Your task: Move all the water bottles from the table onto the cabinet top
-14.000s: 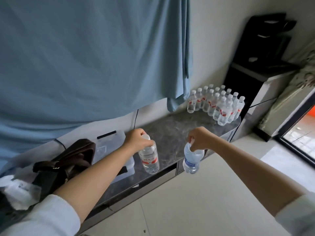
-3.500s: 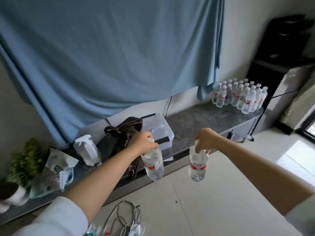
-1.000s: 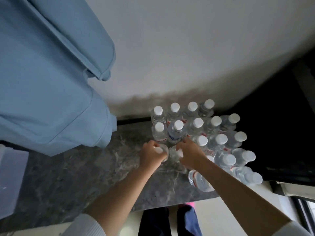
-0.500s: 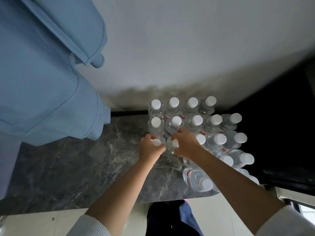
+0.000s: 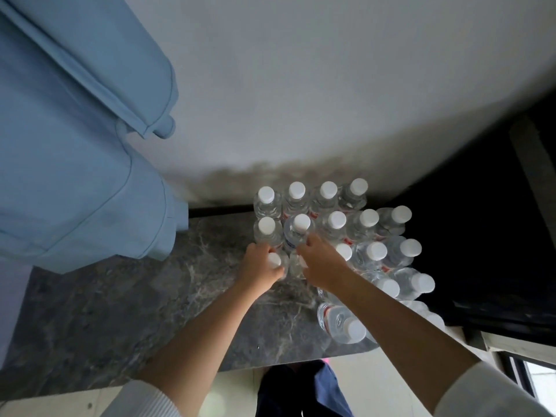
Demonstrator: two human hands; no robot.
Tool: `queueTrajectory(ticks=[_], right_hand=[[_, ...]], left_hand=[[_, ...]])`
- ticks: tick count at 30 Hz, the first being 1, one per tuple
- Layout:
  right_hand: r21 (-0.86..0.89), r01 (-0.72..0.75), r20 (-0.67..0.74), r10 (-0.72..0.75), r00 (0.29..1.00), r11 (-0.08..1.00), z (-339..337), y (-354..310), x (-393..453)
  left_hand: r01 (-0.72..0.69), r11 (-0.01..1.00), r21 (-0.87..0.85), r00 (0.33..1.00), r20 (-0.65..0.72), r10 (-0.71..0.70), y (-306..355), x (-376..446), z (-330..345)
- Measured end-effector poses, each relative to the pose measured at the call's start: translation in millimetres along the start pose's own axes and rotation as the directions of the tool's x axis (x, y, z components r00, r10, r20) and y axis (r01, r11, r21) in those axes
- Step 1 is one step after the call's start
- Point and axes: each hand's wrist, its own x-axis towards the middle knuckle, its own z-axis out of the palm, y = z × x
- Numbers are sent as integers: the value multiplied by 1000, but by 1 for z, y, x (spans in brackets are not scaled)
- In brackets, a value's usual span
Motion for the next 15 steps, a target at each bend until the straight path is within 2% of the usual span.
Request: queueTrajectory(ticks=[4, 12, 15], right_hand=[[-13, -32, -11, 32, 999, 999, 2, -1, 0], [-55, -11, -10, 10, 1000, 998, 2, -1, 2], [-79, -4, -23, 2, 1000, 997, 3, 1, 2]], left_hand=[[-46, 997, 56, 999, -19, 47, 1, -4, 2], [22, 999, -31, 994, -108, -25, 9, -4, 6], [29, 1000, -8, 997, -76, -29, 11, -4, 7]])
